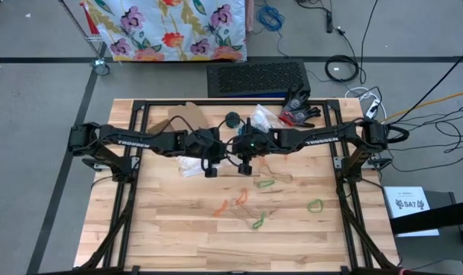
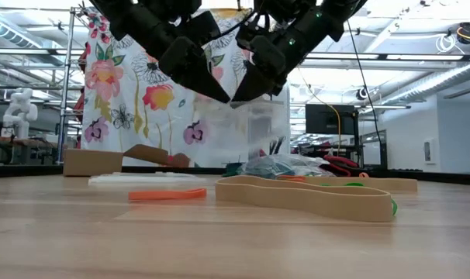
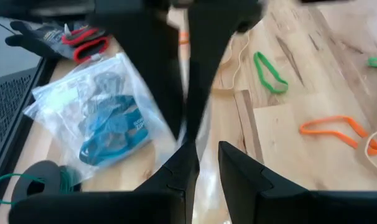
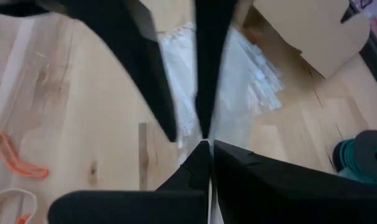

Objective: Sort rubber bands
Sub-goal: Open the transparent zip bag

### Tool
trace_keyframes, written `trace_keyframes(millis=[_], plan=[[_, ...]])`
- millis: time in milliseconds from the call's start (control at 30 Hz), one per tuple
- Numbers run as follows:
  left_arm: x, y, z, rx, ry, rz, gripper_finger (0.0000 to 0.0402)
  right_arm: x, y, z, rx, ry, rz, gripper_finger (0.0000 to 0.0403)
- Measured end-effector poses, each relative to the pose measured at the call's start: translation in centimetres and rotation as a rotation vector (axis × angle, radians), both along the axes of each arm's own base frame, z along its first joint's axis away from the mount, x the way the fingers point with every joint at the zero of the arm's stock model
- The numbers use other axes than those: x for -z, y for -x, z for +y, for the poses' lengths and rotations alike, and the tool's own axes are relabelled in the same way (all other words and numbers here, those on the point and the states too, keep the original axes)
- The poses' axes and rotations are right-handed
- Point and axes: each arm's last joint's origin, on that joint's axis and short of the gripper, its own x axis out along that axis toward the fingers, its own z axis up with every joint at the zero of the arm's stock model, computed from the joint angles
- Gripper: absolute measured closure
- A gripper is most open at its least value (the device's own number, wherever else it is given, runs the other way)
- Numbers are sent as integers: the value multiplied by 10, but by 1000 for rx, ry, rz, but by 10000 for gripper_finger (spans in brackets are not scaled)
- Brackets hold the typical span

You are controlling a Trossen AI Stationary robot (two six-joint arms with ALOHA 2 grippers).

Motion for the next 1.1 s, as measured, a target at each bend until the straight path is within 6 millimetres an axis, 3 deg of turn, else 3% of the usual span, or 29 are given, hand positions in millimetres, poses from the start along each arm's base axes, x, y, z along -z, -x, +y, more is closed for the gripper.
trace_keyframes(millis=[467,700,1100], plan=[[-6,-3,-1,21,-4,-69,332,-4,3,7,-17,-18,85,403],[-19,1,-5,62,-25,-119,332,-5,2,7,-25,-13,74,403],[-10,3,-4,31,-28,-42,332,-7,-1,10,-77,-2,36,403]])
